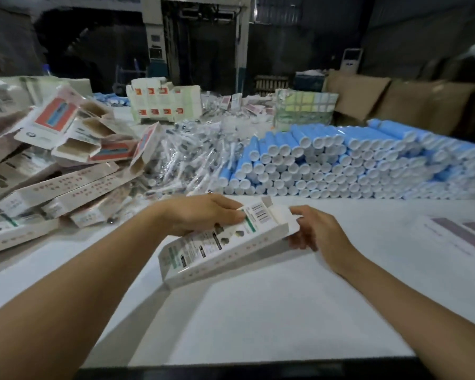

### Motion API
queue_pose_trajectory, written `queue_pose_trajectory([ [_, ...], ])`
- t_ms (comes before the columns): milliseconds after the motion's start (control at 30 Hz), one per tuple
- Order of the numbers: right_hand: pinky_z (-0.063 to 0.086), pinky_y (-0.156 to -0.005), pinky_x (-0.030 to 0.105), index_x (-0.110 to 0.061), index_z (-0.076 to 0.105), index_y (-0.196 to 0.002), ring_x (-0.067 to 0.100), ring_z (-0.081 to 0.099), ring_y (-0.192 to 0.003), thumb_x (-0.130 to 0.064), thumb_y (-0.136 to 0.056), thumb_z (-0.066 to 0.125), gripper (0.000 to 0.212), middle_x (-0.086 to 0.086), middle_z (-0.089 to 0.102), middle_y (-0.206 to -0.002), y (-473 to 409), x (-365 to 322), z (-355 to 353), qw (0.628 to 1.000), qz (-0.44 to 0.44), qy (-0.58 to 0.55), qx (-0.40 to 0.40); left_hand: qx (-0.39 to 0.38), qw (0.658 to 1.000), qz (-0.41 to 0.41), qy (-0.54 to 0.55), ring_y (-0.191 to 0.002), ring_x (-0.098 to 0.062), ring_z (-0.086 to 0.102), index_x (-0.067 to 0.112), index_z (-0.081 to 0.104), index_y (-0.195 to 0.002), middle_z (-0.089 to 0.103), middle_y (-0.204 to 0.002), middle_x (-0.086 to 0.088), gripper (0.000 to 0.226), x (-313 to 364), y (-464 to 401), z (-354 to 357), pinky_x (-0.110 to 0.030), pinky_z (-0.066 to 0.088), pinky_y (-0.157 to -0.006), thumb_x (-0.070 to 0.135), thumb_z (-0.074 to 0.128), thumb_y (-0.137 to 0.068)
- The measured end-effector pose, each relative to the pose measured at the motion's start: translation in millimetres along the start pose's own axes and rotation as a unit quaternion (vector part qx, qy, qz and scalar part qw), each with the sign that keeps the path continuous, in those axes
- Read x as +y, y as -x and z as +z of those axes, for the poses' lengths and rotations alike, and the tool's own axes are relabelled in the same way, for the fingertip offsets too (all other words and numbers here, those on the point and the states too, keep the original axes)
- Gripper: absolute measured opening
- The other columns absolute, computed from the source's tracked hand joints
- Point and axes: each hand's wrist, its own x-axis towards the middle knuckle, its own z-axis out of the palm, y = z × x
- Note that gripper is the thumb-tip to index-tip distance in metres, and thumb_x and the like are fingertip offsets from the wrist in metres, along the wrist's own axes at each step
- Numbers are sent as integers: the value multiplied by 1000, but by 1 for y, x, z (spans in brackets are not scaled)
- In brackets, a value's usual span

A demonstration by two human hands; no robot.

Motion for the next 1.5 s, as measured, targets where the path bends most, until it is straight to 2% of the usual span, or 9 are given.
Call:
queue_pose_trajectory([
  [133, 56, -59, 33, -21, 74, -79, 20, 68, -73, -5, -91, 52, 29, 6, 74, -83, -4, -1, -4, 999, 40, 14, 11, -3, 999, -13, -48, -89, -18, 62, 16, 67, -110, 71, -110, -7, 24, 4, -37, 18, -38, 50, -85, 20, 44, -101],
  [233, 55, -67, 38, -18, 70, -73, 24, 67, -74, 4, -84, 57, 28, 11, 71, -86, -9, 2, -3, 996, 60, 54, 47, 61, 985, 18, -160, -85, -10, 60, 19, 66, -109, 69, -103, 2, 23, 9, -42, 26, -22, 47, -77, 29, 47, -100],
  [467, 52, -51, 25, -11, 67, -83, 20, 66, -69, 4, -87, 55, 20, 12, 71, -87, -15, 4, -5, 995, 70, -13, 74, 239, 806, 18, -541, -105, -18, 52, 28, 34, -133, 52, -122, 8, 88, -1, -36, 64, -31, 33, -73, 86, 43, -68],
  [633, 52, -49, 25, -14, 69, -75, 16, 68, -68, 4, -88, 53, 27, 4, 72, -77, -14, 5, -7, 993, 68, -16, 90, 308, 747, 71, -584, -112, -20, 47, 22, 25, -140, 47, -126, 5, 76, -10, -44, 78, -32, 30, -78, 74, 35, -85],
  [933, 42, -60, 26, -7, 67, -75, 11, 54, -63, -19, -91, 54, 24, 4, 65, -73, -33, -18, -33, 965, 11, 199, 171, 314, 729, 93, -601, -116, -21, 40, 25, 16, -144, 42, -130, 6, 65, -23, -48, 91, -35, 30, -90, 64, 29, -93],
  [1067, 28, -55, 30, -4, 52, -62, 13, 42, -57, -15, -92, 49, 33, 5, 50, -59, -79, -69, -72, 908, -99, 322, 250, 315, 726, 94, -603, -116, -21, 41, 24, 15, -145, 42, -132, 6, 68, -25, -53, 89, -35, 32, -91, 65, 26, -93],
  [1167, 37, -61, 33, 4, 61, -79, 26, 55, -75, -8, -91, 43, 25, 17, 62, -79, -132, -104, -114, 841, -118, 438, 295, 315, 728, 84, -604, -111, -22, 46, 23, 23, -145, 47, -128, 6, 69, -22, -51, 90, -35, 36, -87, 65, 29, -91],
  [1333, 46, -77, 37, 7, 62, -106, 39, 57, -105, -3, -90, 50, 23, 27, 60, -113, -197, -121, -170, 705, -13, 654, 274, 303, 724, 111, -610, -73, -26, 60, 12, 64, -117, 64, -88, 0, 65, -21, -52, 86, -39, 49, -59, 58, 69, -72],
  [1500, 44, -77, 36, 4, 60, -112, 38, 57, -108, -9, -91, 52, 25, 22, 59, -119, -220, -97, -177, 618, 114, 752, 200, 303, 724, 118, -609, -70, -26, 60, 11, 66, -114, 64, -86, -1, 65, -21, -59, 82, -39, 49, -56, 58, 71, -69],
])
